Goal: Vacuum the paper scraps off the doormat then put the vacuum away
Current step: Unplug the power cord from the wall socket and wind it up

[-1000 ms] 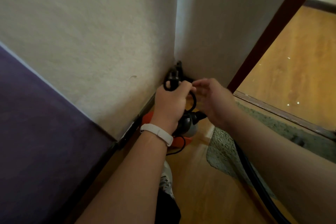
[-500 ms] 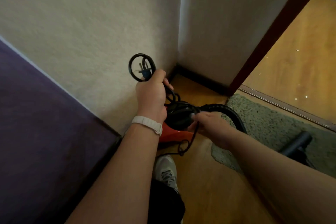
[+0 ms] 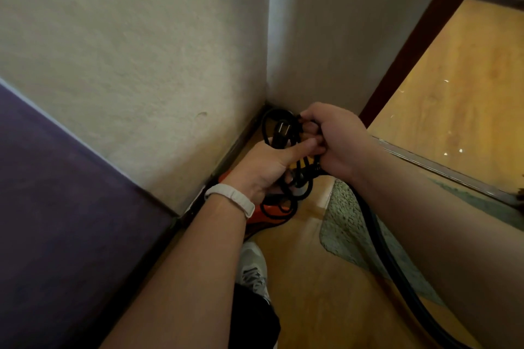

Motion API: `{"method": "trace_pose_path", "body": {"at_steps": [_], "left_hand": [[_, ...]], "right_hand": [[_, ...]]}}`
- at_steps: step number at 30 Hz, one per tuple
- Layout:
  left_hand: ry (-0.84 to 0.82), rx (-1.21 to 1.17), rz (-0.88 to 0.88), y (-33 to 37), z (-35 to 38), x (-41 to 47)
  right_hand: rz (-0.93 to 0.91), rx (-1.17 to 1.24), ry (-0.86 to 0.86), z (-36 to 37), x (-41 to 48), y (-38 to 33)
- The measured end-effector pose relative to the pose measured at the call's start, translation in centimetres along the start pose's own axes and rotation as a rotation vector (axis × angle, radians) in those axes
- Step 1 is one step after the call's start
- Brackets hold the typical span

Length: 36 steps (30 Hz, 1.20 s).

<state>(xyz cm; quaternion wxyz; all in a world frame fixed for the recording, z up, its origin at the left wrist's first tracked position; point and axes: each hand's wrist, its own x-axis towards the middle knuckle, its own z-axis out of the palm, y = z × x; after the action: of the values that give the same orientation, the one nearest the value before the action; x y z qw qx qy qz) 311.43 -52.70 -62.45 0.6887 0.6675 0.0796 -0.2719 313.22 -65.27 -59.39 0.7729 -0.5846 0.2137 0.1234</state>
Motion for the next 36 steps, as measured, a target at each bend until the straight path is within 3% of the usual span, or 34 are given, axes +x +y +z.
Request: {"method": "trace_pose_path", "body": {"at_steps": [4, 9, 12, 15, 18, 20, 23, 27, 31, 36], "left_hand": [[-0.144, -0.016, 0.071, 0.0, 0.1, -0.1], [-0.163, -0.012, 0.113, 0.2, 0.1, -0.3], [-0.094, 0.015, 0.130, 0.0, -0.2, 0.0], [0.080, 0.026, 0.117, 0.0, -0.5, 0.1], [0.179, -0.087, 0.119, 0.2, -0.9, 0.0], [0.140, -0.153, 0.090, 0.1, -0.9, 0.2], [0.042, -0.130, 0.054, 0.0, -0.5, 0.3], [0.097, -0.194, 0.099, 0.3, -0.6, 0.5], [0.144, -0.389, 0.145, 0.8, -1.8, 0.8], [0.142, -0.611, 0.265, 1.9, -3.3, 0.1]], "right_hand": [[0.062, 0.075, 0.021, 1.2, -0.5, -0.4], [0.120, 0.079, -0.054, 1.4, -0.3, 0.0], [0.013, 0.036, -0.073, 1.1, -0.2, 0.3], [-0.233, -0.254, 0.033, 0.4, 0.1, 1.3], [-0.187, -0.154, -0.071, -0.1, 0.5, 3.1], [-0.117, -0.039, -0.133, 0.0, 0.9, 4.4], [-0.088, 0.098, -0.085, 0.0, 2.0, 5.4], [-0.114, 0.066, -0.164, -0.5, 2.4, 5.7], [0.004, -0.149, -0.185, -1.0, 2.2, 8.9], [0.061, -0.729, -0.287, -2.5, 2.5, 13.3]]}}
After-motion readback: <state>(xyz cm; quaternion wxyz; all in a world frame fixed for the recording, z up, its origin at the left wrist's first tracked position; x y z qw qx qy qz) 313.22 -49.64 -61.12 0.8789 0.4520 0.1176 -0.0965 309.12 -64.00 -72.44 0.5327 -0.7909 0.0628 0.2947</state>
